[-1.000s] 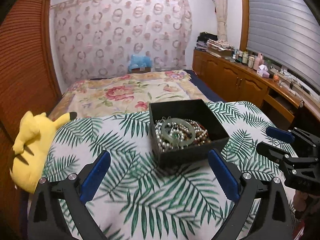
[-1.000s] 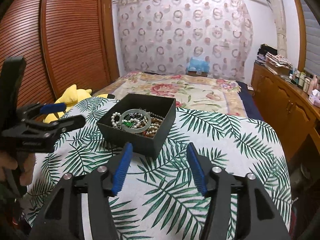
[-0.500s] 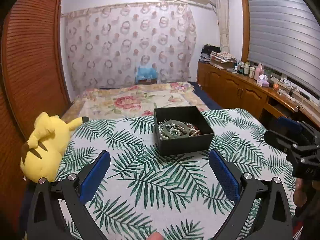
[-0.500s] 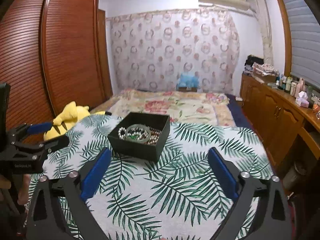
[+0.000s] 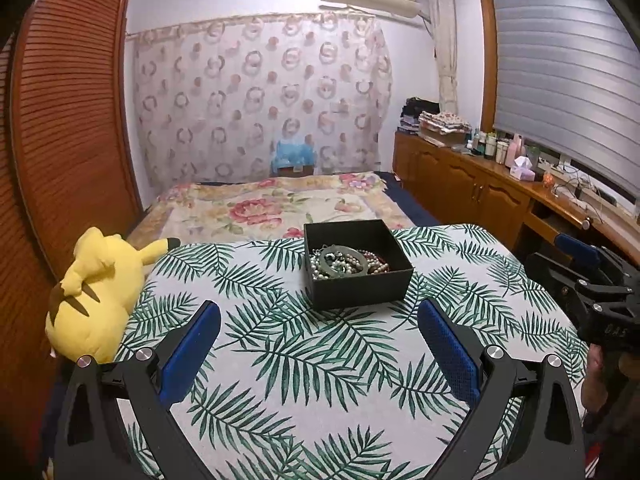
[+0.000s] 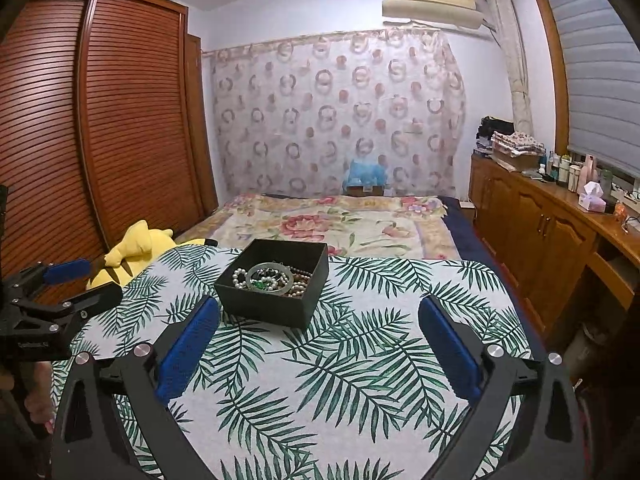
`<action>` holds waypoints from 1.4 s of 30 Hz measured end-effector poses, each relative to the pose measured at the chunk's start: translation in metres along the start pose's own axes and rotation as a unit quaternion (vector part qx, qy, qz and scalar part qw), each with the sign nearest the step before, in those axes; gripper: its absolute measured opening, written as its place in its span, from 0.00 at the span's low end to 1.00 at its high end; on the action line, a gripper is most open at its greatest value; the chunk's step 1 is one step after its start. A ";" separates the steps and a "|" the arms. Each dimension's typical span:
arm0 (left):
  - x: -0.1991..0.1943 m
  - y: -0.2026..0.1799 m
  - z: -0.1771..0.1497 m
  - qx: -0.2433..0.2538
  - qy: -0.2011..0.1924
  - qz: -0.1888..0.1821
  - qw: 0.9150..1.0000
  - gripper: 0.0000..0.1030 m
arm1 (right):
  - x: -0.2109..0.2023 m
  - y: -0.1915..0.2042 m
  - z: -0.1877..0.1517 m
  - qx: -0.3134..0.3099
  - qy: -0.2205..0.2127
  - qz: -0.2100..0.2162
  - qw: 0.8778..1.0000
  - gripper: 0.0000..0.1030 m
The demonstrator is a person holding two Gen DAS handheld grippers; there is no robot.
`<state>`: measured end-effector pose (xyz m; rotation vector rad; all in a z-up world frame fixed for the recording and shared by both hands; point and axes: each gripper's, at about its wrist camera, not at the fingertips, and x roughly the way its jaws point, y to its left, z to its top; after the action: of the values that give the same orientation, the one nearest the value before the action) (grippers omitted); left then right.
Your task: Organize jewelry
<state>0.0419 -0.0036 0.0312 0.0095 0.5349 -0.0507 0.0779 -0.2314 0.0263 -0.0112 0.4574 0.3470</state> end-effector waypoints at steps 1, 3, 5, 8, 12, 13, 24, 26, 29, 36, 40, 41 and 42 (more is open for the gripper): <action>0.000 0.000 0.000 0.001 0.000 0.001 1.000 0.92 | 0.000 0.000 0.000 0.000 0.000 0.000 1.000 0.98; 0.000 0.000 0.000 0.002 0.000 0.004 1.000 0.92 | 0.000 0.000 -0.001 -0.001 0.000 -0.002 1.000 0.97; -0.001 0.002 0.000 -0.002 -0.001 0.002 1.000 0.92 | 0.000 0.000 -0.001 0.000 0.001 -0.002 1.000 0.97; -0.003 0.002 0.001 -0.003 0.000 0.001 1.000 0.92 | 0.000 0.000 0.000 -0.001 0.000 -0.002 1.000 0.97; -0.003 0.002 0.001 -0.004 -0.001 0.001 1.000 0.92 | 0.001 0.000 -0.001 -0.001 0.002 -0.003 1.000 0.97; -0.003 0.003 0.001 -0.003 -0.001 0.001 1.000 0.92 | 0.001 -0.001 -0.001 -0.001 0.002 -0.003 1.000 0.97; -0.003 0.003 -0.001 -0.004 -0.001 0.000 1.000 0.92 | 0.001 0.000 -0.001 -0.001 0.003 -0.003 1.000 0.98; -0.004 0.003 -0.001 -0.003 -0.001 0.002 1.000 0.92 | 0.001 -0.001 -0.002 -0.002 0.003 -0.004 1.000 0.98; -0.003 0.003 -0.002 -0.001 -0.002 0.004 1.000 0.92 | 0.001 -0.002 -0.003 -0.001 0.002 -0.006 1.000 0.97; -0.003 0.004 -0.003 -0.002 -0.002 0.005 1.000 0.92 | 0.002 -0.004 -0.007 0.001 0.003 -0.008 1.000 0.97; -0.003 0.004 -0.003 -0.001 -0.002 0.005 1.000 0.92 | 0.002 -0.004 -0.007 0.001 0.004 -0.007 1.000 0.98; -0.003 0.004 -0.003 -0.001 -0.002 0.005 1.000 0.92 | 0.002 -0.005 -0.008 0.001 0.005 -0.006 1.000 0.97; -0.003 0.004 -0.003 -0.001 -0.002 0.005 1.000 0.92 | 0.003 -0.005 -0.008 0.001 0.005 -0.006 1.000 0.97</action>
<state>0.0380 0.0004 0.0300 0.0095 0.5304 -0.0408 0.0789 -0.2353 0.0174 -0.0134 0.4684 0.3343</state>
